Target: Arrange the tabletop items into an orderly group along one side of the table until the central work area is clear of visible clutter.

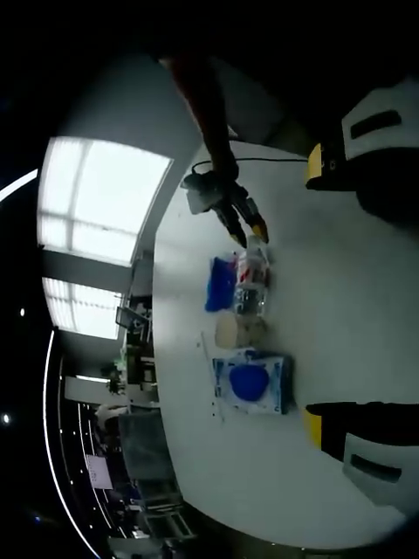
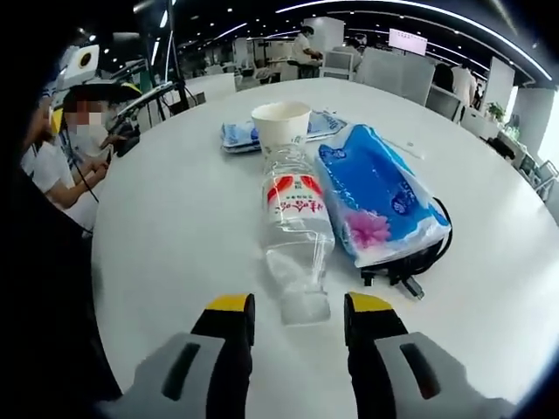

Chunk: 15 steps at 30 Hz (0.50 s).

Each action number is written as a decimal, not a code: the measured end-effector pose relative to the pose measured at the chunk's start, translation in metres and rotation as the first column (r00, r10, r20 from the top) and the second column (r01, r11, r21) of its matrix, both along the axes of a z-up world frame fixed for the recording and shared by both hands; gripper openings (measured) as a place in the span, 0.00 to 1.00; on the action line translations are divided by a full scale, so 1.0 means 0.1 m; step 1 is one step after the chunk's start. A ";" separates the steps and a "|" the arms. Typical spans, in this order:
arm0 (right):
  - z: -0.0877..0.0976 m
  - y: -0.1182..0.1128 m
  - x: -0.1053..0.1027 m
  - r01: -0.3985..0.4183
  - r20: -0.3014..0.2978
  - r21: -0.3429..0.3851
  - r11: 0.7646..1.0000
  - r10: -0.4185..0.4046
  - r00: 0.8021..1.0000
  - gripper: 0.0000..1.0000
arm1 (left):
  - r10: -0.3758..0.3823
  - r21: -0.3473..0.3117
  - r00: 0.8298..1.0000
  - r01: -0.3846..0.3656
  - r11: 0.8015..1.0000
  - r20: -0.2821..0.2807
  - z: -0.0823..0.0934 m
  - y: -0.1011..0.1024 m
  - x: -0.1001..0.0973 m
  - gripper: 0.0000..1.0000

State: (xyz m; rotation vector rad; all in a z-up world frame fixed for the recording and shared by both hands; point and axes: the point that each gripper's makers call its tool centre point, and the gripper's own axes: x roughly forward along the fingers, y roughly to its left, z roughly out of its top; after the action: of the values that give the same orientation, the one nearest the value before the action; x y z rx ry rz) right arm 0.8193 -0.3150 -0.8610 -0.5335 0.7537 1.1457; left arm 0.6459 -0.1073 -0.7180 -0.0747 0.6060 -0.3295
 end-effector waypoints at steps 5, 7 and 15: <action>-0.05 0.02 0.02 -0.022 0.005 -0.025 0.999 0.022 1.000 0.29 | 0.010 -0.001 1.000 -0.010 1.000 -0.002 0.01 -0.01 -0.04 1.00; -0.08 0.02 0.03 -0.027 0.005 -0.035 0.999 0.027 1.000 0.26 | 0.012 0.001 1.000 -0.012 1.000 -0.001 0.02 -0.01 -0.05 1.00; -0.11 0.02 0.03 -0.065 0.031 -0.068 0.996 0.068 0.997 0.20 | 0.025 0.004 1.000 -0.025 1.000 -0.010 0.00 0.01 -0.10 0.99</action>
State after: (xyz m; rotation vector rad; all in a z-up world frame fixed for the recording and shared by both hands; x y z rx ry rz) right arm 0.8224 -0.3127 -0.8720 -0.6362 0.7520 1.1736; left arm 0.6354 -0.1059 -0.7178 -0.0801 0.6156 -0.3035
